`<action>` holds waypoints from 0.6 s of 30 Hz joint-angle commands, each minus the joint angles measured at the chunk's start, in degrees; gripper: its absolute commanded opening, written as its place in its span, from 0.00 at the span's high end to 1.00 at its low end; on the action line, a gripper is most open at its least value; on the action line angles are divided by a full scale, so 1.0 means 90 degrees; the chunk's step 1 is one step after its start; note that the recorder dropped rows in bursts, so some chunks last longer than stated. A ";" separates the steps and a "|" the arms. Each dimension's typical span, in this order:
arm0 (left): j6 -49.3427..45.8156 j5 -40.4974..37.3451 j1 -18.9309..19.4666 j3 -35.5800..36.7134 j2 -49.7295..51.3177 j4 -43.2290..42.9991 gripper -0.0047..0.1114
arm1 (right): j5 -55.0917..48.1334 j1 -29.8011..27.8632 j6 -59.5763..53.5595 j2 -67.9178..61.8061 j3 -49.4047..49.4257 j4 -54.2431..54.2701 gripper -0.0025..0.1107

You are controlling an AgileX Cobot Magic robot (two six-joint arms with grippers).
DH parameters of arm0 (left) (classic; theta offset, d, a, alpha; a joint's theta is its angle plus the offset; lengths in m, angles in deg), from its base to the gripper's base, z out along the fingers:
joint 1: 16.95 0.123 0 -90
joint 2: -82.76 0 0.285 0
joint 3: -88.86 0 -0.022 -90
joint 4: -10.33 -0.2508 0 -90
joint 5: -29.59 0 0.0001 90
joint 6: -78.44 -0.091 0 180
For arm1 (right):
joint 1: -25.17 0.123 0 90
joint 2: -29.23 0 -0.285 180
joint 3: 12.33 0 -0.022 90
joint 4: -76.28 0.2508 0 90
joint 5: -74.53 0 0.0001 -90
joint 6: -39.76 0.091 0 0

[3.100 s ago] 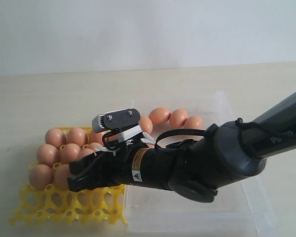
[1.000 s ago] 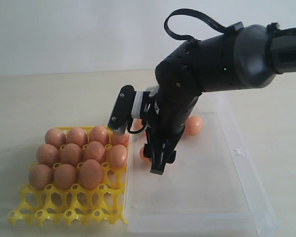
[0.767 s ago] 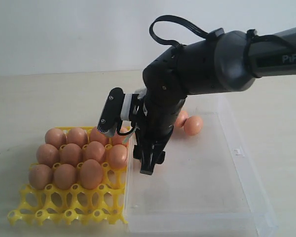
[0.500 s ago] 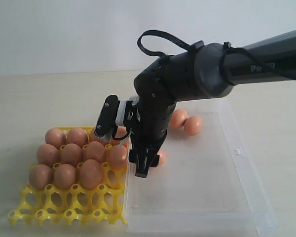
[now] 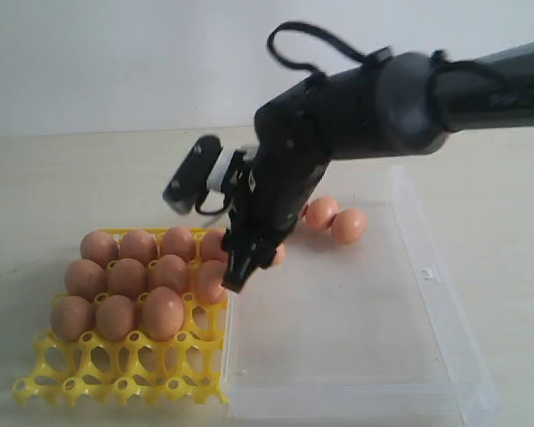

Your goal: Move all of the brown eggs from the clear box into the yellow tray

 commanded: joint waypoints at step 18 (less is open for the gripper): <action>-0.0026 0.0006 0.0017 -0.0029 0.0027 -0.0019 0.96 | 0.8641 0.0349 0.5367 0.1683 0.4597 -0.0441 0.98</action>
